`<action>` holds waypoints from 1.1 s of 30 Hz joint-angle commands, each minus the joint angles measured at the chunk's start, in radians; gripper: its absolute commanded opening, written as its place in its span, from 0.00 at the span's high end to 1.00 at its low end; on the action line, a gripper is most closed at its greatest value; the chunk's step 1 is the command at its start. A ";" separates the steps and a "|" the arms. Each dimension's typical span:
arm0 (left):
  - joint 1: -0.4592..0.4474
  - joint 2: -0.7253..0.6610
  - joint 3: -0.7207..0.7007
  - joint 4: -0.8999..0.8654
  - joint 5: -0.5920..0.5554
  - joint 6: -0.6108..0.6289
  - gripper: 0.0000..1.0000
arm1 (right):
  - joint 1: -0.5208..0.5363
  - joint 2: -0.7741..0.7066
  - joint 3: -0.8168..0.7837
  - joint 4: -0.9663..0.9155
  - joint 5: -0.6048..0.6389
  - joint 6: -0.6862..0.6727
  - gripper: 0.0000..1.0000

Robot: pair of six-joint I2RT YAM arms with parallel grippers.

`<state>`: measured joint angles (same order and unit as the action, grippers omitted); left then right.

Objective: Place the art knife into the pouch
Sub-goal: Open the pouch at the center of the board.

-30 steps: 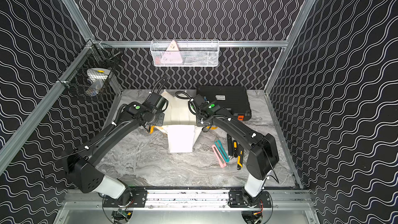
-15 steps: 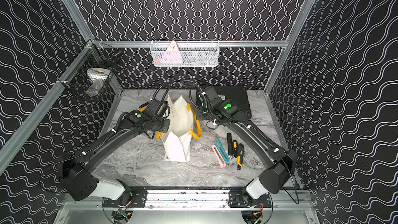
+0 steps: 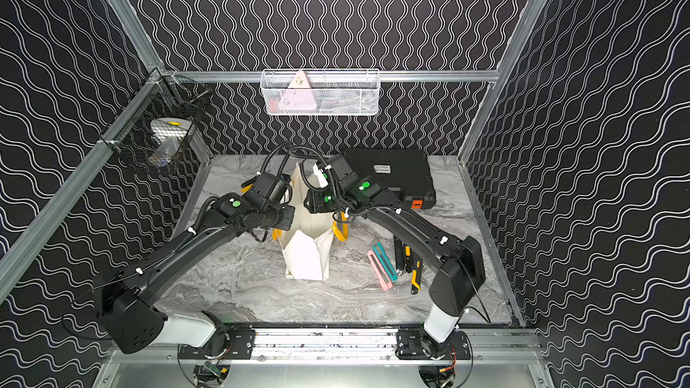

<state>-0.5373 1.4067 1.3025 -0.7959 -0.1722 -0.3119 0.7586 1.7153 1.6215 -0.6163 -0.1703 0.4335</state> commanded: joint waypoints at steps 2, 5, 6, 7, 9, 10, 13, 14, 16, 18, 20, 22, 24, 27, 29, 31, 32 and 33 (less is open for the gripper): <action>0.000 -0.025 0.002 0.033 0.000 -0.011 1.00 | 0.001 0.038 -0.042 0.146 -0.060 0.028 0.49; 0.000 -0.042 0.000 0.034 0.005 -0.019 1.00 | 0.002 0.091 -0.045 0.159 -0.077 0.027 0.49; 0.000 -0.048 -0.003 0.041 0.011 -0.022 1.00 | 0.001 0.110 -0.050 0.171 -0.085 0.025 0.49; 0.000 -0.053 -0.004 0.045 0.015 -0.024 1.00 | 0.001 0.128 -0.051 0.178 -0.093 0.022 0.49; 0.001 -0.054 0.002 0.050 0.021 -0.028 1.00 | 0.001 0.173 -0.051 0.180 -0.109 0.015 0.49; 0.001 -0.053 0.006 0.051 0.023 -0.028 1.00 | 0.001 0.191 -0.053 0.174 -0.108 0.010 0.50; 0.001 -0.046 0.020 0.061 0.034 -0.035 1.00 | 0.002 0.246 -0.065 0.165 -0.105 -0.007 0.50; 0.000 -0.045 0.021 0.068 0.040 -0.041 1.00 | 0.003 0.260 -0.070 0.161 -0.100 -0.010 0.50; 0.001 -0.045 0.020 0.087 0.054 -0.059 1.00 | 0.005 0.278 -0.085 0.160 -0.096 -0.015 0.50; 0.000 -0.043 0.021 0.107 0.064 -0.069 1.00 | 0.004 0.292 -0.101 0.169 -0.095 -0.013 0.50; 0.000 -0.040 0.042 0.107 0.051 -0.071 1.00 | 0.004 0.302 -0.107 0.167 -0.094 -0.016 0.49; 0.003 -0.035 0.083 0.094 0.036 -0.066 1.00 | 0.006 0.350 -0.102 0.155 -0.090 -0.023 0.48; 0.007 -0.031 0.134 0.071 0.008 -0.062 1.00 | 0.006 0.381 -0.081 0.125 -0.074 -0.030 0.47; 0.056 -0.045 0.207 0.028 -0.027 -0.053 1.00 | 0.007 0.432 -0.034 0.038 -0.003 -0.038 0.46; 0.142 -0.072 0.238 0.001 -0.005 -0.049 1.00 | 0.007 0.444 -0.026 0.001 0.039 -0.048 0.44; 0.240 -0.098 0.256 -0.023 0.030 -0.036 1.00 | 0.007 0.448 -0.015 -0.050 0.102 -0.060 0.44; 0.286 -0.110 0.267 -0.040 0.034 -0.028 1.00 | 0.006 0.453 -0.005 -0.083 0.136 -0.067 0.44; 0.323 -0.116 0.280 -0.059 0.035 -0.015 1.00 | 0.006 0.454 0.005 -0.113 0.165 -0.079 0.44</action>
<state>-0.2920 1.3285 1.5410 -0.8742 -0.1104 -0.3656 0.7723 2.1517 1.6157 -0.5201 -0.1703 0.3759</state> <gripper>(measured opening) 0.070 0.562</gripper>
